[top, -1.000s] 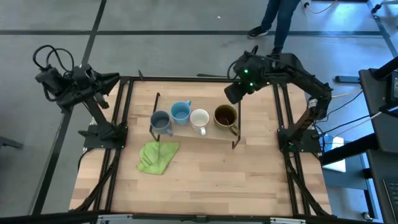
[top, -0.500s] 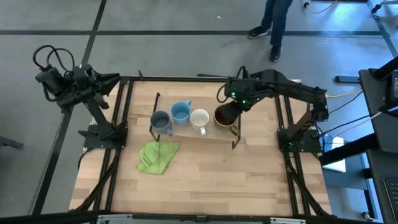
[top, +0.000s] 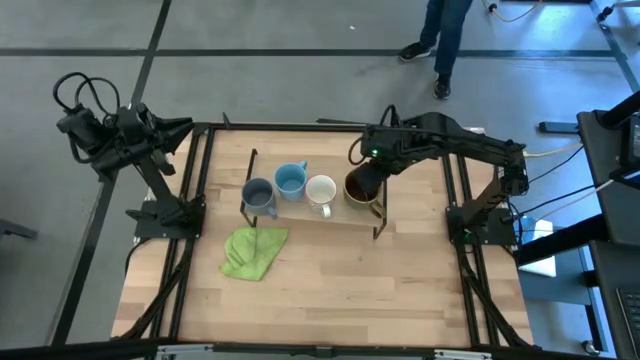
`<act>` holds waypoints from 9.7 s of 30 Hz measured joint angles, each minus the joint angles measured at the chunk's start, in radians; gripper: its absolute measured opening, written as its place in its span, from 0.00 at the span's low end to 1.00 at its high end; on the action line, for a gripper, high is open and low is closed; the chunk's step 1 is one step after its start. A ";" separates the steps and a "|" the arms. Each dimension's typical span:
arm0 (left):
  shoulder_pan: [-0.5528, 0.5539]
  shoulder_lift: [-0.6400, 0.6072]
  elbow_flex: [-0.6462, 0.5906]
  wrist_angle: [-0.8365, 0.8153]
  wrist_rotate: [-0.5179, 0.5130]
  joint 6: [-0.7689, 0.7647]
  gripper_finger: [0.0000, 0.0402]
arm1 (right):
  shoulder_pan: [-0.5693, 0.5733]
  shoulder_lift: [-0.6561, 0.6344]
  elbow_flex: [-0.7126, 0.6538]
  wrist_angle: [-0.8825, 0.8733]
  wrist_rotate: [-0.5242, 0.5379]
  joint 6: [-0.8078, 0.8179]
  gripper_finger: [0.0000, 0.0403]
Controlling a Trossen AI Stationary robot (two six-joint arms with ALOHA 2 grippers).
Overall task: Stack small to large cups/mugs on shelf
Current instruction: Adjust the mugs on the shelf
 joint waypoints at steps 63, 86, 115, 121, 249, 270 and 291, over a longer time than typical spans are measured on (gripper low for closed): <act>0.000 0.001 -0.001 -0.019 0.002 -0.050 0.17 | -0.102 0.293 0.276 0.341 -0.321 -0.616 0.13; 0.000 0.001 -0.001 -0.045 0.001 -0.057 0.17 | -0.069 0.353 0.364 0.145 -0.300 -0.662 0.13; 0.000 0.001 -0.001 -0.054 0.000 -0.055 0.17 | -0.046 0.354 0.362 0.130 -0.297 -0.612 0.13; 0.000 0.001 -0.001 -0.054 0.000 -0.049 0.17 | -0.044 0.354 0.357 0.134 -0.296 -0.612 0.13; 0.000 0.000 -0.001 -0.066 0.000 -0.049 0.17 | -0.048 0.349 0.313 0.140 -0.192 -0.617 0.36; 0.000 0.000 -0.001 -0.072 0.000 -0.047 0.17 | -0.056 0.366 0.308 0.138 -0.184 -0.623 0.25; 0.000 0.000 0.000 -0.072 0.000 -0.047 0.17 | -0.078 0.366 0.308 0.142 -0.184 -0.645 0.10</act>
